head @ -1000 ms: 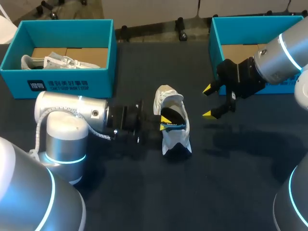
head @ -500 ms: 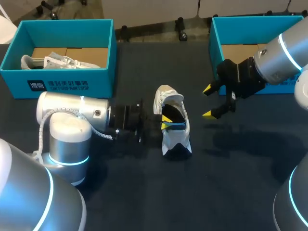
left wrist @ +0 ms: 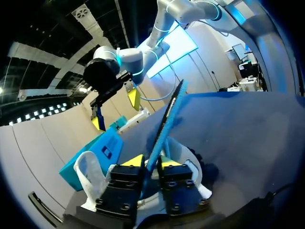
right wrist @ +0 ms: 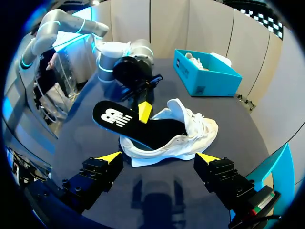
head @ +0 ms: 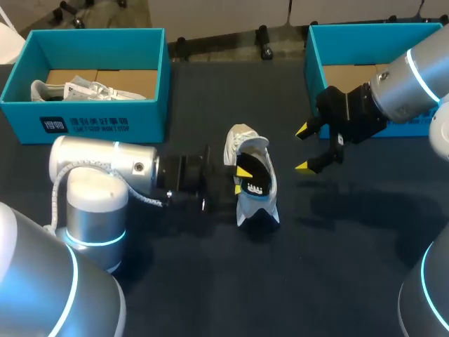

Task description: Take the shoe out of the shoebox, open the shoe tongue, remove and reinsert the insole, then place the shoe into the shoebox

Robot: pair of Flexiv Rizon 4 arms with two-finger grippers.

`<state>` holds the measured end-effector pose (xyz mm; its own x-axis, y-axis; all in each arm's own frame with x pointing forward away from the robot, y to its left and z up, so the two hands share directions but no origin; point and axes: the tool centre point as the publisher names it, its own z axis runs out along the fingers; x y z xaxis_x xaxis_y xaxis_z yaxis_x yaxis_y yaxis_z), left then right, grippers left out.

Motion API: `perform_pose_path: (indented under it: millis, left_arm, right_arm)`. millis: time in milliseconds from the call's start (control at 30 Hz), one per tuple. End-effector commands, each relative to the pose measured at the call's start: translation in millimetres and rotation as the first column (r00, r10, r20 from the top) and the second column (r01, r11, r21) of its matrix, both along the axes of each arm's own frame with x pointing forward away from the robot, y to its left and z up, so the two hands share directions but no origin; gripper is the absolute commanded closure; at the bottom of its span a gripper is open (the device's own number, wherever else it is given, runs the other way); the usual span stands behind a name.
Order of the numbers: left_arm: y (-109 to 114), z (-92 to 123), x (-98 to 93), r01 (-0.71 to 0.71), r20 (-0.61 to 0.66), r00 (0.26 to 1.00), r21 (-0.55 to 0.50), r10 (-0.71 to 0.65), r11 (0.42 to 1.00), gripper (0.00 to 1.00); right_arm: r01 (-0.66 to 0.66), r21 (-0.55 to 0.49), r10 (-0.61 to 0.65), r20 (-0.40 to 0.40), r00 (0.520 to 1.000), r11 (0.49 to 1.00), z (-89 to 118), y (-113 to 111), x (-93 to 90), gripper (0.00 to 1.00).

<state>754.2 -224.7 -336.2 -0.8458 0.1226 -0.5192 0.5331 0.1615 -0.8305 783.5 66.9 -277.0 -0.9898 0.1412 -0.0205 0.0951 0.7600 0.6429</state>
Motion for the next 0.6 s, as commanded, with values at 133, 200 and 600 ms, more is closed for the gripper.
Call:
perform_pose_path:
  millis: [133,200,600]
  left_arm:
    - [-7.9,-6.2,6.4,0.015,-0.002,1.0,0.019,-0.015,1.0,1.0]
    - [-8.4,-8.3,8.0,0.014,0.0,1.0,0.023,-0.014,1.0,1.0]
    - [-10.0,-23.9,21.9,-0.032,0.006,0.999,0.064,0.032,0.997,1.0]
  right_arm:
    - [0.0,-0.002,0.0,0.001,1.0,1.0,-0.7,1.2,0.3,0.0]
    - [0.0,-0.002,0.0,0.001,1.0,1.0,-0.7,1.2,0.3,0.0]
    - [0.0,-0.002,0.0,0.001,1.0,1.0,-0.7,1.2,0.3,0.0]
